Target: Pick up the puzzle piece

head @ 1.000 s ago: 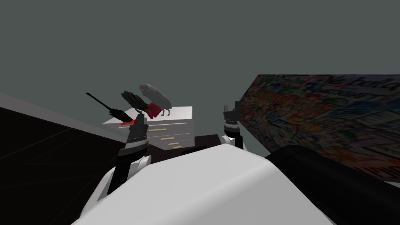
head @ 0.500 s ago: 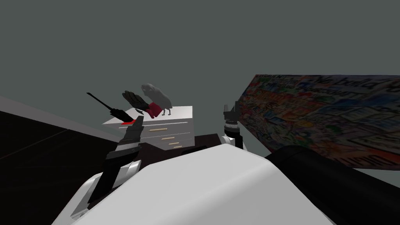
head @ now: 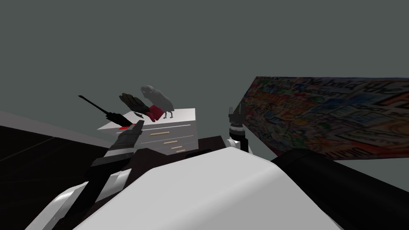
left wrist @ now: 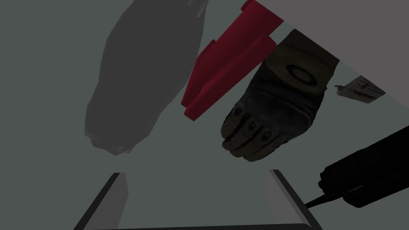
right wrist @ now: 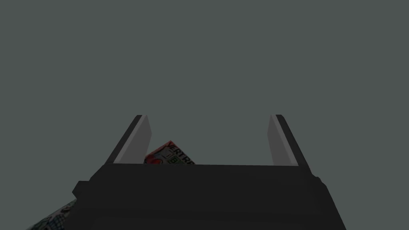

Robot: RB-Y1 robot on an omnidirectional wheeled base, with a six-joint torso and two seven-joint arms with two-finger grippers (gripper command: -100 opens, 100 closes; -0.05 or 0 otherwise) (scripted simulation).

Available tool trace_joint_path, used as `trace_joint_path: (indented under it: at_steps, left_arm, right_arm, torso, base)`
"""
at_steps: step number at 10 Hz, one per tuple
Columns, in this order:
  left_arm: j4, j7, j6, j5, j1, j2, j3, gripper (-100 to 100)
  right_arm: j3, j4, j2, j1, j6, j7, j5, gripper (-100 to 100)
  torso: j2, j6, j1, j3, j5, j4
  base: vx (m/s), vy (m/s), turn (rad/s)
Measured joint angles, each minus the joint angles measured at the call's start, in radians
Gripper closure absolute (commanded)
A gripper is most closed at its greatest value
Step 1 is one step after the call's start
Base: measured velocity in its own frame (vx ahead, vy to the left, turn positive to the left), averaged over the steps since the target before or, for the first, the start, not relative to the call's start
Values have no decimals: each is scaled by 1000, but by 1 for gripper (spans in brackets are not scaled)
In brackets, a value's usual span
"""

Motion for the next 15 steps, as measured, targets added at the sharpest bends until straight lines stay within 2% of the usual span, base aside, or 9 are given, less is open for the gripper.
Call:
trace_joint_path:
  at_steps: [4, 7, 8, 9, 11, 15]
  left_arm:
    - [0, -25, 66, -57, 33, 92, 75, -100]
    - [12, -46, 113, -100, 55, 148, 111, -100]
    - [13, -51, 144, -118, 67, 182, 128, -100]
    - [17, -62, 170, -138, 79, 200, 136, -100]
    - [29, -73, 197, -167, 126, 242, 175, -100]
    - [51, -97, 266, -219, 173, 306, 209, -100]
  right_arm:
    - [0, 0, 0, 0, 0, 0, 0, 0]
    - [0, 0, 0, 0, 0, 0, 0, 0]
    - [0, 0, 0, 0, 0, 0, 0, 0]
    - [0, 0, 0, 0, 0, 0, 0, 0]
    - [0, 0, 0, 0, 0, 0, 0, 0]
    - [0, 0, 0, 0, 0, 0, 0, 0]
  torso:
    - [0, 0, -2, 0, 0, 0]
    - [-1, 0, -2, -1, 0, 0]
    - [-2, 0, -3, -1, -1, 0]
    - [-2, 0, -3, -1, -1, -1]
    - [-3, 0, -3, -2, -1, -1]
    - [-3, 0, -2, -2, 0, -1]
  base:
    - [-11, -30, -131]
    - [11, -44, -129]
    - [20, -54, -153]
    - [30, -47, -110]
    - [48, -54, -177]
    - [30, -36, -71]
